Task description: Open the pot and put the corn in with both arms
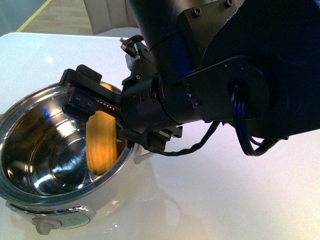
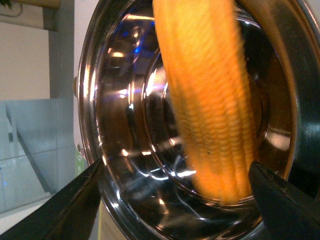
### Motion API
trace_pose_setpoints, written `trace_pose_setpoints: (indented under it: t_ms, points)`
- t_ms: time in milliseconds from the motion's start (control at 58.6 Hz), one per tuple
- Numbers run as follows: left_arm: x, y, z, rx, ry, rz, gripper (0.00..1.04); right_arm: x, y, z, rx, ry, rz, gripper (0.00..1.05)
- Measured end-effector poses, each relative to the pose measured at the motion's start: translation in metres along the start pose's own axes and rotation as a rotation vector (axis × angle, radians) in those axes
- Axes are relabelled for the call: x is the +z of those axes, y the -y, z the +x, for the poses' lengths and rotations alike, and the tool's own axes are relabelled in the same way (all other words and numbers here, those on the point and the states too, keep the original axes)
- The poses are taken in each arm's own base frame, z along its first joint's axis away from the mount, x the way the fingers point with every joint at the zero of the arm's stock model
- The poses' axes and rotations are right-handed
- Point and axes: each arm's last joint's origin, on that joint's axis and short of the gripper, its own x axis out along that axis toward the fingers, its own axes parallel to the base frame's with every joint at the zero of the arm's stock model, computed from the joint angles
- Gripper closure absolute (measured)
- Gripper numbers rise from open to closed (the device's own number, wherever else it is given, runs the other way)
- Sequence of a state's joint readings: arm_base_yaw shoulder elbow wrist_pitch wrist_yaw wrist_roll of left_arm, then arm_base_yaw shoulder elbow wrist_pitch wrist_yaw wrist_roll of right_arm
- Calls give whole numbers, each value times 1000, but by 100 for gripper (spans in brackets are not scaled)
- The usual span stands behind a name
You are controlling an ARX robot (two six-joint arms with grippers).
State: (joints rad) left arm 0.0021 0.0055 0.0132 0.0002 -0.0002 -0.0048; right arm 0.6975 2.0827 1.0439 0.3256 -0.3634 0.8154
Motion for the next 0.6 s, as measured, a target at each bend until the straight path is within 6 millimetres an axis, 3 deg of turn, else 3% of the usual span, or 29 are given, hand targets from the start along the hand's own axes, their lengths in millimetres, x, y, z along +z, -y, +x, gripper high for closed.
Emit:
trace_pose_setpoints:
  t_ms: [273,598]
  points:
    - [0,0,0,0,0,0,7,7,10,-11,14,50,60,9]
    - [0,0,0,0,0,0,7,34,39,-70,23,244,157,9]
